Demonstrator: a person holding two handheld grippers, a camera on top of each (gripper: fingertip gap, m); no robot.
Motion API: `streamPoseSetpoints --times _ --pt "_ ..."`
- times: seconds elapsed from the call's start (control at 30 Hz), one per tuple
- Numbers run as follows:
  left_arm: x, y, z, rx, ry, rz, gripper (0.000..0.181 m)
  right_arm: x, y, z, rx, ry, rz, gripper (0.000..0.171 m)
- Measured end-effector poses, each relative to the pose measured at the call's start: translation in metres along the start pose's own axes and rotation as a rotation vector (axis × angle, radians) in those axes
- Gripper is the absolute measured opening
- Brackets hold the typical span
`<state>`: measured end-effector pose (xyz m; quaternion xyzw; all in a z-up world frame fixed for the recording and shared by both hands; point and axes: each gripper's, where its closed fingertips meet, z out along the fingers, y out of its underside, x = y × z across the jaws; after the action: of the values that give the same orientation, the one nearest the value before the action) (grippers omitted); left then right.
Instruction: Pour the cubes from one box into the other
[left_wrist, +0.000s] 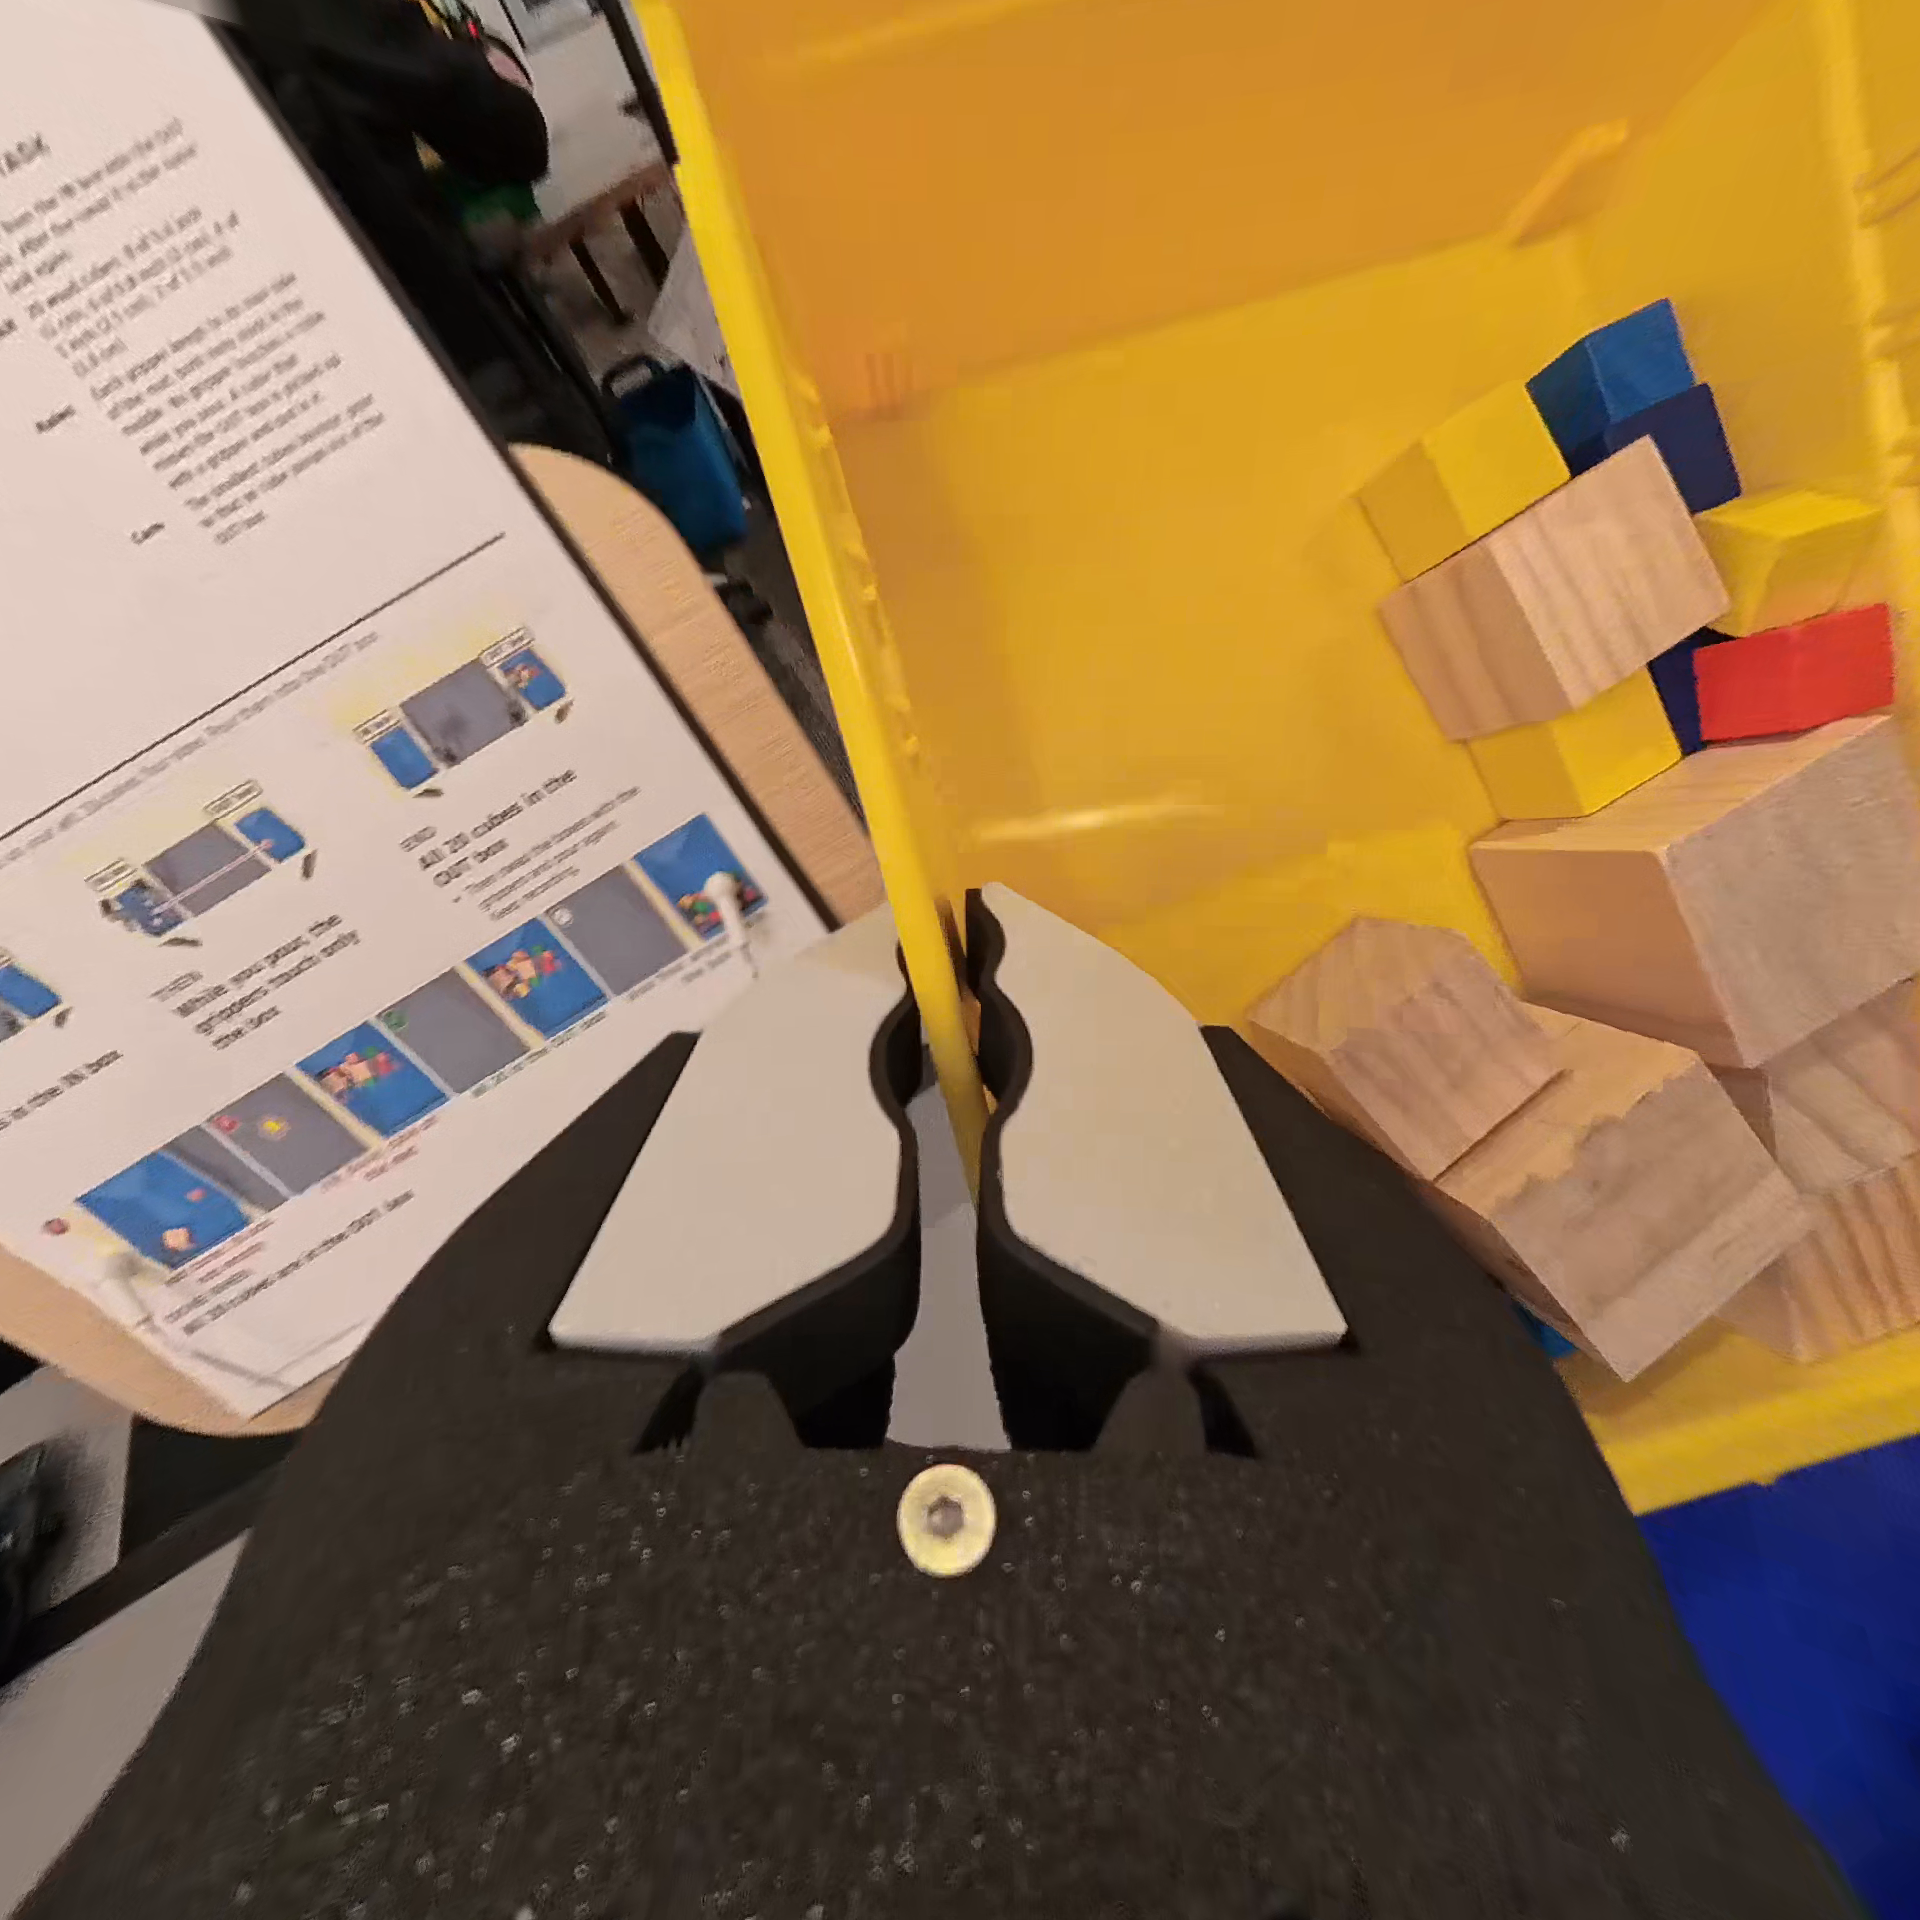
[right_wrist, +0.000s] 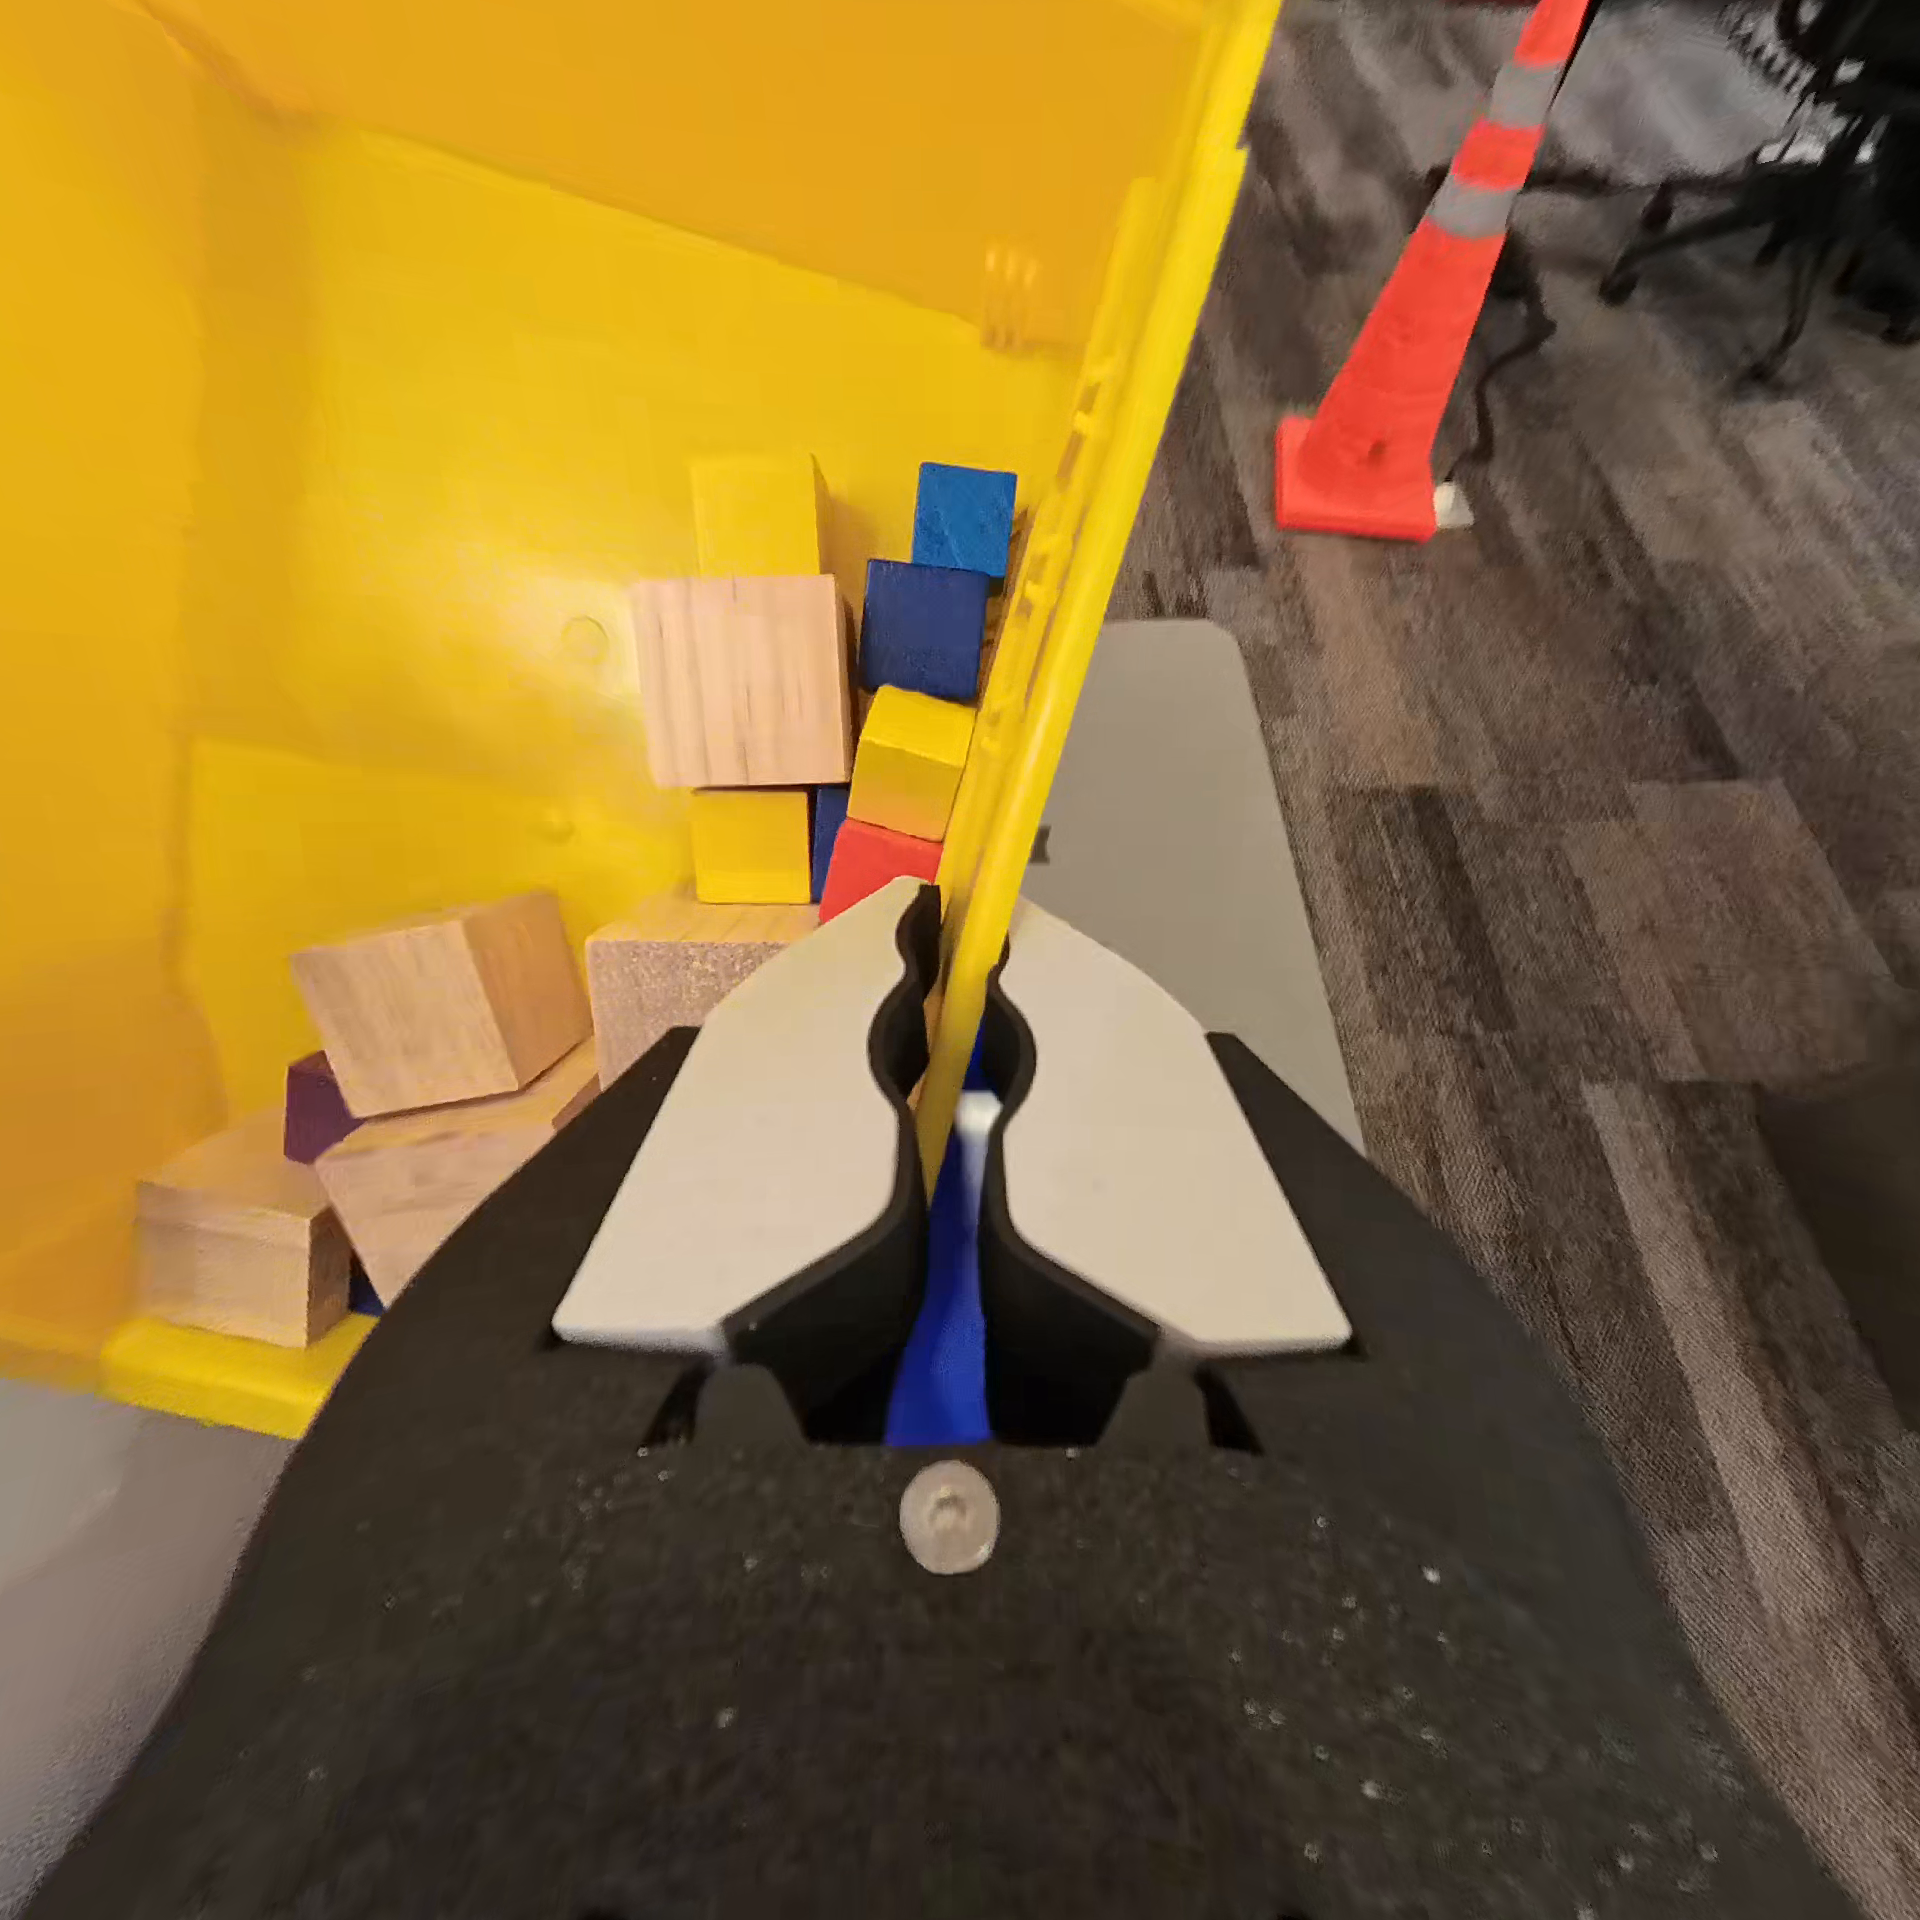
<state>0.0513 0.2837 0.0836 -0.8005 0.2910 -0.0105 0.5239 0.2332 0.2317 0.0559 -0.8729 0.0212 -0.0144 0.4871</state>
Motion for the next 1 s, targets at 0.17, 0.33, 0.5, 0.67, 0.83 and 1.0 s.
streamPoseSetpoints --times 0.17,0.33,0.5,0.67,0.83,1.0 --pt "-0.032 0.015 -0.02 -0.143 0.087 -0.116 0.004 -0.04 -0.005 -0.014 -0.204 -0.02 0.005 0.005" --pt "-0.06 0.059 -0.042 -0.257 0.102 -0.181 0.004 -0.089 0.016 -0.022 -0.372 -0.067 0.014 0.004" --pt "-0.103 0.129 -0.091 -0.332 0.09 -0.211 0.005 -0.17 0.054 -0.041 -0.466 -0.14 -0.04 0.005" --pt "-0.144 0.238 -0.129 -0.469 0.033 -0.262 0.004 -0.264 0.133 -0.037 -0.621 -0.201 -0.087 0.005" --pt "-0.154 0.335 -0.142 -0.613 0.056 -0.331 0.005 -0.315 0.208 -0.019 -0.753 -0.219 -0.081 0.005" --pt "-0.154 0.378 -0.136 -0.674 0.124 -0.437 0.005 -0.33 0.221 -0.007 -0.779 -0.208 -0.105 0.004"
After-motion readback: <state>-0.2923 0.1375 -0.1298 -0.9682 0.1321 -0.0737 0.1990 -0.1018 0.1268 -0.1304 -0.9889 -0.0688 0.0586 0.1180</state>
